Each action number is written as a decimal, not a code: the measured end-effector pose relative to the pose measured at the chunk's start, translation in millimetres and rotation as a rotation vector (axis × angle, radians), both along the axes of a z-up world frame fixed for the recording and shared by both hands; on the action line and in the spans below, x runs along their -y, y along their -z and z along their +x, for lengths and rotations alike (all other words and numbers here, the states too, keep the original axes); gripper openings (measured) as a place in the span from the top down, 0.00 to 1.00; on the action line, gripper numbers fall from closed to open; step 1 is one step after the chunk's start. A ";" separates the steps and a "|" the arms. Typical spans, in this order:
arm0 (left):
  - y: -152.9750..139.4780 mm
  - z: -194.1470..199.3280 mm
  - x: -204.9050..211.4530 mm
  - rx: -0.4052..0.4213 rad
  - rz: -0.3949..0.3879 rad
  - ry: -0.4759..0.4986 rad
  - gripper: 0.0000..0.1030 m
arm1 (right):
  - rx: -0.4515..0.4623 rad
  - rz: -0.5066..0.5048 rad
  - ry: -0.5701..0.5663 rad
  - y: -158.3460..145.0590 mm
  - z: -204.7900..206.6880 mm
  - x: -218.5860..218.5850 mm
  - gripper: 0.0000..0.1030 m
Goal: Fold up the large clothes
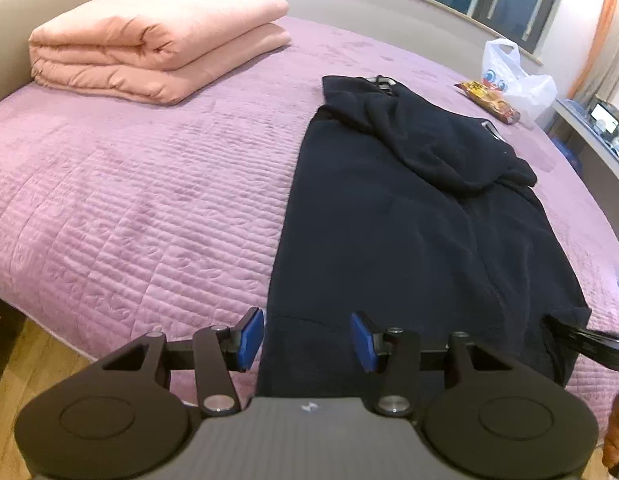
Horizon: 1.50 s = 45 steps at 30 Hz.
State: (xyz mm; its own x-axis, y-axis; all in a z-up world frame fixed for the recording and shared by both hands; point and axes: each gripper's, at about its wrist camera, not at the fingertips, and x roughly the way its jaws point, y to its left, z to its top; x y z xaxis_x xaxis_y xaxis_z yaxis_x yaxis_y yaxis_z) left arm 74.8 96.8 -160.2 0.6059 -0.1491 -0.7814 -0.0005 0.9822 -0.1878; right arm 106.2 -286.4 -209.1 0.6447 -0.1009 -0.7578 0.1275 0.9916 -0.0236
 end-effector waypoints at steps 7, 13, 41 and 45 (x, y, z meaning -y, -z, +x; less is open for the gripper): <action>18.5 4.8 -5.6 -0.024 -0.032 -0.032 0.51 | 0.098 0.098 0.161 -22.3 -74.8 65.0 1.00; 40.2 7.3 -10.7 -0.072 -0.038 -0.058 0.51 | -0.100 0.273 0.267 21.6 -111.7 104.2 0.87; 76.8 21.8 -18.7 -0.096 -0.237 -0.019 0.82 | -0.067 0.370 0.127 16.9 -65.0 84.0 0.49; 66.3 16.8 -21.7 -0.048 -0.295 -0.025 0.90 | -0.031 0.464 0.124 7.6 -69.1 90.5 0.84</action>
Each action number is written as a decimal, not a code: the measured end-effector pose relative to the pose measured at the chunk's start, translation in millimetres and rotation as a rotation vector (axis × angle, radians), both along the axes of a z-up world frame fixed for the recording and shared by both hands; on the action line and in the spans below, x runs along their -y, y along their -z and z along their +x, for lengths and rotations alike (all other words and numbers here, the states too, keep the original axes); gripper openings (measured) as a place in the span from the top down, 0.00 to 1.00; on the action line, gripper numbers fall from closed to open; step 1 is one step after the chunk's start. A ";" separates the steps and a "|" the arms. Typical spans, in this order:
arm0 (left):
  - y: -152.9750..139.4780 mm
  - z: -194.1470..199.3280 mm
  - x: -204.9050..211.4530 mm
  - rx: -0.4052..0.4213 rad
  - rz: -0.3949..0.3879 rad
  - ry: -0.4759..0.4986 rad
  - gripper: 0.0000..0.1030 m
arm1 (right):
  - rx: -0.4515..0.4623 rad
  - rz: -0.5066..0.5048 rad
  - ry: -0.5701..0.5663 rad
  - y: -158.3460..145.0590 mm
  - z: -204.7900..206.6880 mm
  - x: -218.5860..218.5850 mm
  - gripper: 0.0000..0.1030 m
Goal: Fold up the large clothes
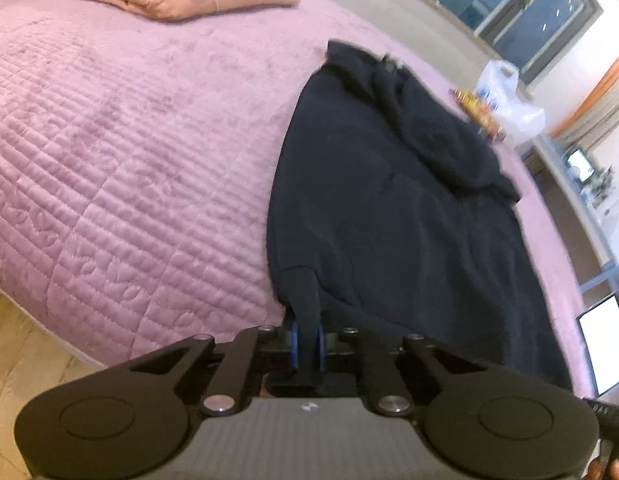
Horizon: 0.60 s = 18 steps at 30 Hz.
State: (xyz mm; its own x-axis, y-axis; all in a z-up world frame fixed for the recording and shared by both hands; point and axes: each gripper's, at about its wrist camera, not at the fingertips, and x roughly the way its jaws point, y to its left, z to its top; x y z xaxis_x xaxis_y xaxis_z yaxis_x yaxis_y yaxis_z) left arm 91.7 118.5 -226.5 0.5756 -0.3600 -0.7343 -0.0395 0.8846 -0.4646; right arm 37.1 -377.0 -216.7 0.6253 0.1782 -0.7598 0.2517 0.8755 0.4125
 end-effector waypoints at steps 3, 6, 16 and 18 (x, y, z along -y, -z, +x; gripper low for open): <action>-23.3 -2.4 -12.4 0.092 -0.103 -0.032 0.91 | 0.053 0.002 -0.005 -19.8 -1.9 1.9 0.86; -46.8 1.0 -16.5 0.150 -0.105 -0.039 0.92 | 0.112 -0.009 0.003 -42.0 0.9 1.8 0.87; -36.2 57.4 1.5 0.191 -0.111 0.010 0.92 | 0.124 0.017 -0.001 -22.4 42.3 9.3 0.87; -15.7 72.1 6.6 0.158 -0.133 0.045 0.92 | 0.077 0.054 -0.031 -8.6 52.2 14.1 0.87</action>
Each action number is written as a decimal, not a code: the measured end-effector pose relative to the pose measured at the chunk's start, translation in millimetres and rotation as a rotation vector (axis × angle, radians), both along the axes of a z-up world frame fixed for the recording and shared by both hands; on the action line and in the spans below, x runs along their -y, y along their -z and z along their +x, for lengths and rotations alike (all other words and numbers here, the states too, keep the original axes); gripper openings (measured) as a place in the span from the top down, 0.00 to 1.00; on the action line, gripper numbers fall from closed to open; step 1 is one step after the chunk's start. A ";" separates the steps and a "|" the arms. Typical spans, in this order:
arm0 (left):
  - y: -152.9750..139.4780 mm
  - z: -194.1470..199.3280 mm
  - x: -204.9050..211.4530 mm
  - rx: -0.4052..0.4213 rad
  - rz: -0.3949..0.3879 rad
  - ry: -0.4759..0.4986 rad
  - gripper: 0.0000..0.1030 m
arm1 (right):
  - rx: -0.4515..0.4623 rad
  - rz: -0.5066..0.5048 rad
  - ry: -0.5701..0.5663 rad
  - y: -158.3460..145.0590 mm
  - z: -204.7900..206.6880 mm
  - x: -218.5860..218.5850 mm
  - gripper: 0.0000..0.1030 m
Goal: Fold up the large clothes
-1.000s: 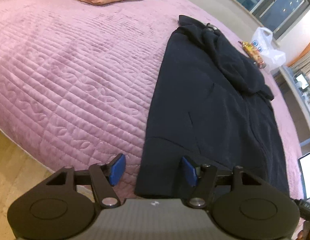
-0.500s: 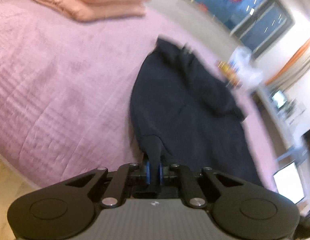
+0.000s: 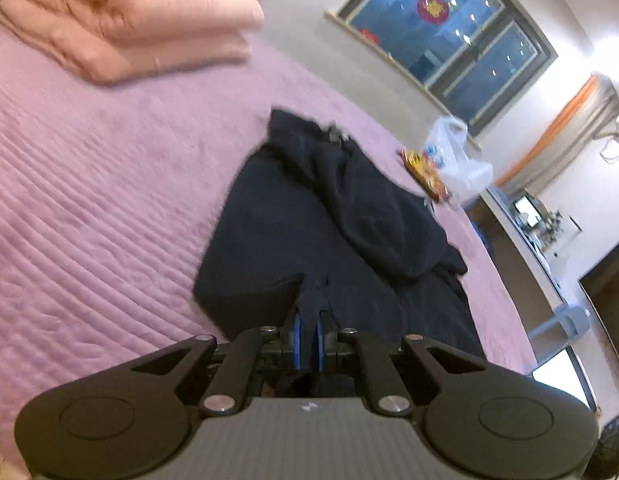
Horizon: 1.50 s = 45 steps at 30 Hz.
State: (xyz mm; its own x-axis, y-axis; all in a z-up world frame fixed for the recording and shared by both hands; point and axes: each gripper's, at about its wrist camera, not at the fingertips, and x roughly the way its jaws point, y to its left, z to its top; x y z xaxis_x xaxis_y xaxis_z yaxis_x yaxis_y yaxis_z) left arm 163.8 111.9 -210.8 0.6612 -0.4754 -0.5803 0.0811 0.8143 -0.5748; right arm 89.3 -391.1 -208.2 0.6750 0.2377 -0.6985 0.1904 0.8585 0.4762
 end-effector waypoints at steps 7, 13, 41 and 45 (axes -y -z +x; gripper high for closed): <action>10.5 25.3 -4.5 -0.139 -0.078 0.017 0.91 | -0.204 0.153 0.018 -4.5 40.1 19.9 0.87; -48.0 62.3 -0.8 -0.157 -0.084 -0.036 0.92 | -0.224 0.151 -0.007 -55.0 94.2 21.6 0.87; -11.5 79.6 26.1 -0.640 0.238 -0.079 0.42 | -0.246 -0.108 -0.394 -56.6 222.9 -72.1 0.38; -3.1 76.1 20.2 -0.642 0.224 -0.041 0.42 | -0.429 -0.078 -0.479 -12.3 238.5 -89.7 0.67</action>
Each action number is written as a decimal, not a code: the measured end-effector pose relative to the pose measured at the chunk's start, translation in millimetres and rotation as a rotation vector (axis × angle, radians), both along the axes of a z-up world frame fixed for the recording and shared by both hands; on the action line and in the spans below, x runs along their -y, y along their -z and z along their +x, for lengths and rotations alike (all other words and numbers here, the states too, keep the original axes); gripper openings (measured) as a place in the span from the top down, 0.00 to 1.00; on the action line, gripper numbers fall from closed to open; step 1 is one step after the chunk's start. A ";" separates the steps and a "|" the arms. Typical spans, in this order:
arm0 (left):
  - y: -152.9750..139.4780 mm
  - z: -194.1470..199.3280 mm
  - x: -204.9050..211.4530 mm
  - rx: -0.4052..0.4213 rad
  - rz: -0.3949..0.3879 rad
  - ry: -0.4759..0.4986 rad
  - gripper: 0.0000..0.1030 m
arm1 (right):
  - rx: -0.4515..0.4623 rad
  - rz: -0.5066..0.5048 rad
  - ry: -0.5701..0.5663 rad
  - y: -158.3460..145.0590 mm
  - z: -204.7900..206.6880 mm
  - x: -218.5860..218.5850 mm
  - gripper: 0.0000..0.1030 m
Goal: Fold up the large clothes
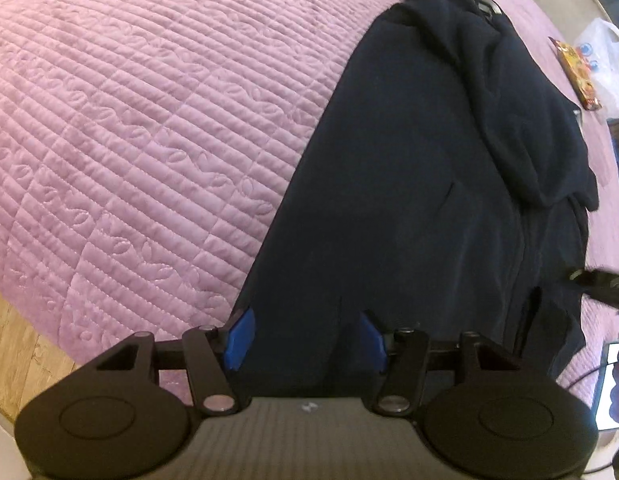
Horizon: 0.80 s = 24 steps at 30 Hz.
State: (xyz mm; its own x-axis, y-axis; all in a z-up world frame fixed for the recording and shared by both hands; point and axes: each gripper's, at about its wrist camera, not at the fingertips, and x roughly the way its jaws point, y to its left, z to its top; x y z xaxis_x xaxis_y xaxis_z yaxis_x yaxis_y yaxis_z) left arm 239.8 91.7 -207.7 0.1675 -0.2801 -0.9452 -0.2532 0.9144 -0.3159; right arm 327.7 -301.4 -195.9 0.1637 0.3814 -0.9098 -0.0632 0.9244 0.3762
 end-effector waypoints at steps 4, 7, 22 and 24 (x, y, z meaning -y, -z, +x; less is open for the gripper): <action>2.2 -4.2 -3.8 0.005 -0.004 0.053 0.44 | -0.101 -0.107 -0.113 -9.8 -63.5 -0.7 0.82; 2.7 -8.2 -5.5 -0.004 -0.013 0.087 0.44 | -0.251 -0.247 -0.104 -18.1 -131.2 23.2 0.83; -1.2 -8.6 -6.5 0.026 0.013 0.179 0.44 | 0.095 -0.133 0.078 -42.3 -59.7 -23.8 0.44; -2.3 -8.6 -5.9 0.029 0.008 0.186 0.44 | 0.125 -0.218 0.002 -39.2 -55.1 -46.7 0.33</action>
